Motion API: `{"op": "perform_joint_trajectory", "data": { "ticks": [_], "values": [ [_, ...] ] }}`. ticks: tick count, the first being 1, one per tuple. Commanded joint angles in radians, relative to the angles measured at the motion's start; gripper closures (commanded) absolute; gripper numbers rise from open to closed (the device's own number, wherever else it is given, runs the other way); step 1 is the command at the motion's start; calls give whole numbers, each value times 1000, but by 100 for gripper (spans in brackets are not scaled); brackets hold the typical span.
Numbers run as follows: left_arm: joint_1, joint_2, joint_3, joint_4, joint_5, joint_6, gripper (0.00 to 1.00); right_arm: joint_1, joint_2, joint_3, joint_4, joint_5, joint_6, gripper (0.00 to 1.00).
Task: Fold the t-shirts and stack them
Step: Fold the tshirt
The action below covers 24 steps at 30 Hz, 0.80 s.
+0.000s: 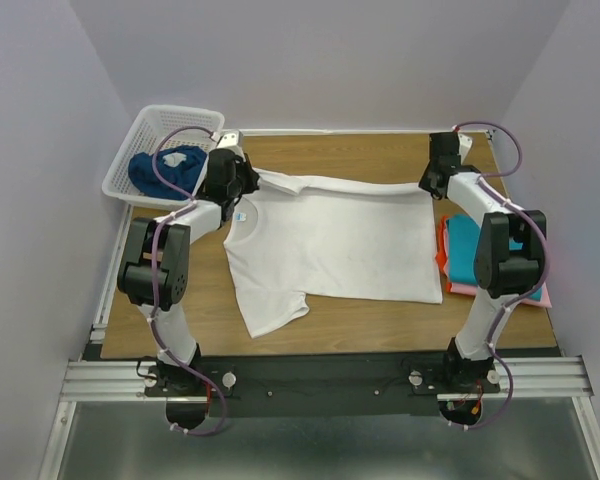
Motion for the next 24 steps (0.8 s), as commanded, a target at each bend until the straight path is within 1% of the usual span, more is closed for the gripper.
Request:
{"op": "perform_joint_trajectory", "data": {
  "ticks": [1,2,7,14,24],
  "values": [
    [5,-65,-42,-26,-7,-62,100,-9,-41,-31,-8,-16,-13,99],
    [3,-81,-47,-51,-10,-68,100,-7,-50,-35,-9,-23,-11,99],
    [3,-142,-114,-57,-18,-100,100,-7,-71,-44,-12,-16,-18,99],
    [3,-176,-200,-31,53,-137,100,-9,-87,-66,-21,-12,-25,99],
    [0,-225,-305,-17,70,-161,100,-7,-87,-95,-28,-1,-34,99]
  ]
}}
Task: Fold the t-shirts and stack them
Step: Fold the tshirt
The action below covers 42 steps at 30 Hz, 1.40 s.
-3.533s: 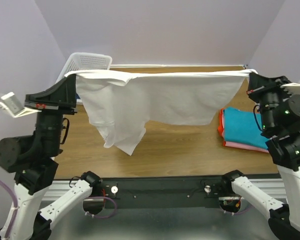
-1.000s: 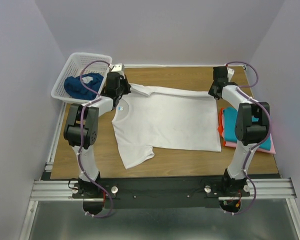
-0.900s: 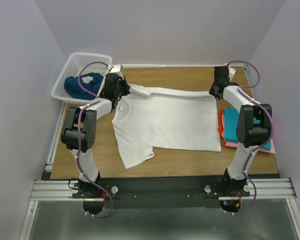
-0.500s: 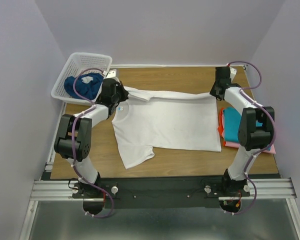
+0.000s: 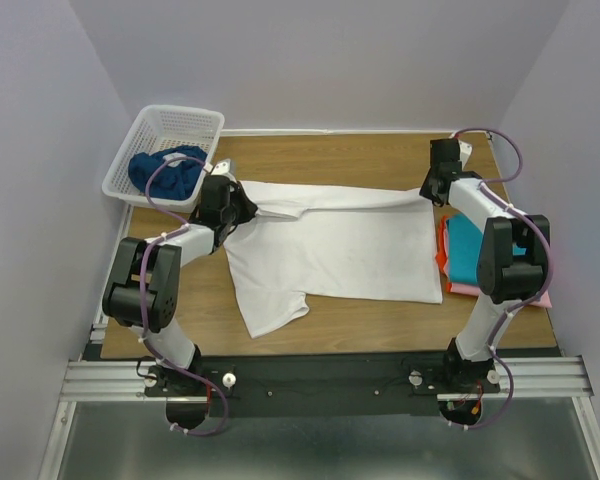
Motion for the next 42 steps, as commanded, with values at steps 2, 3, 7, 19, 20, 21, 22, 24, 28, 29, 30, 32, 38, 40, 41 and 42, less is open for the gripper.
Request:
{"op": "perform_joint_trajectory", "data": {
  "ticks": [2,3,7,19,20,21,22,24,28,29,30,32,38,40,41,42],
  "values": [
    [1,-52,-42,21,24,-18,100,-7,-28,-14,-24,9,-23,99],
    [-1,-56,-44,18,26,-18,100,-8,-25,-14,-28,8,-29,99],
    [-1,-67,-62,3,18,-8,100,-7,-17,-15,-35,11,-34,99],
    [-1,-167,-128,-48,7,26,34,-5,-57,-54,-64,23,-32,66],
    [-1,-185,-133,-59,3,28,19,-7,-66,-57,-66,21,-35,63],
    [-1,-220,-137,-72,-5,31,15,-5,-72,-57,-67,18,-44,59],
    [-2,-239,-141,-76,-6,29,9,-7,-80,-57,-67,11,-47,54],
    [-2,-288,-138,-77,-5,26,4,-5,-103,-54,-66,-27,-55,41],
    [-2,-296,-92,-77,3,26,4,-7,-106,-23,-66,-135,-90,0],
    [-4,-270,-61,-77,21,26,4,-5,-100,-6,-66,-178,-95,0],
    [-4,-253,-46,-77,33,26,4,-7,-97,0,-64,-199,-95,0],
    [-9,-190,9,-68,66,26,4,-7,-86,15,-64,-256,-100,0],
    [-33,-14,141,-63,118,32,3,-1,7,77,-61,-348,-92,0],
    [-33,71,198,-69,142,38,3,1,58,98,-61,-357,-93,0],
    [-35,98,218,-77,142,38,3,-1,76,106,-60,-356,-94,0],
    [-35,152,261,-98,138,44,3,-1,93,115,-61,-357,-100,0]
  ]
}}
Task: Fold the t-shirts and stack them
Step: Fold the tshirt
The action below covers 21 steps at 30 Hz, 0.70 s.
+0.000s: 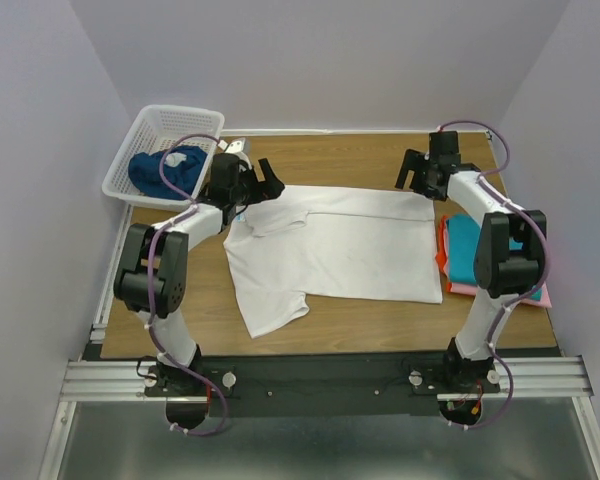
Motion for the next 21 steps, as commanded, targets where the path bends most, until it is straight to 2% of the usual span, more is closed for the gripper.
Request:
{"op": "perform_joint_trajectory", "data": {
  "ticks": [1,9,21],
  "values": [
    [-5,134,103,-53,42,27,3,-1,89,45,-19,-69,-21,0],
    [2,322,236,-147,-27,56,3,-1,214,108,-20,-81,-16,0],
    [51,374,281,-164,2,33,2,1,280,109,-19,-106,-10,0]
  ]
}}
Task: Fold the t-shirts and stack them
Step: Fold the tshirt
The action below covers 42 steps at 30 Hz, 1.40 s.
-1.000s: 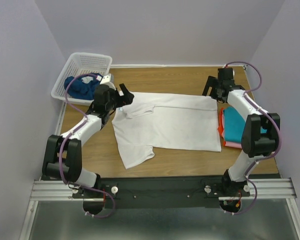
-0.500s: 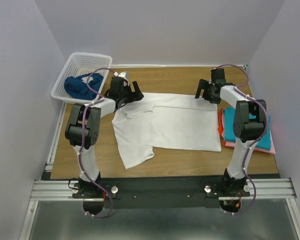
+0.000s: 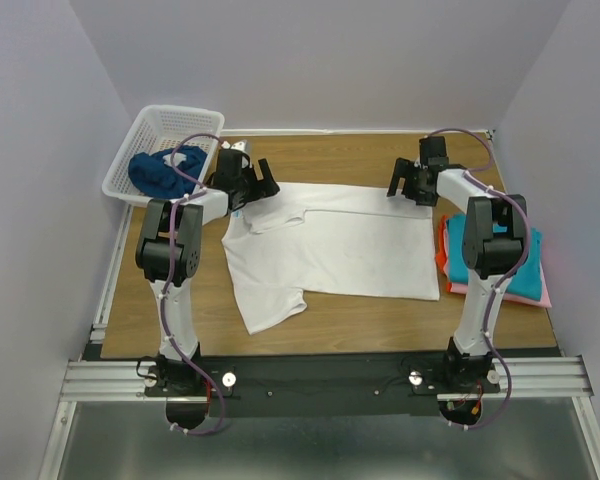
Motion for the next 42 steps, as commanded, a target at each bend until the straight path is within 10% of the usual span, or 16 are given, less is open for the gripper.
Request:
{"op": "perform_joint_trajectory", "data": {
  "ticks": [1,33,42],
  "values": [
    [9,28,19,-48,7,-6,2,4,56,22,-20,-39,5,0],
    [29,38,160,-155,-85,-17,2,48,50,101,-15,8,25,0],
    [-75,-310,41,-163,-202,28,2,48,-243,-20,-14,21,37,0]
  ]
}}
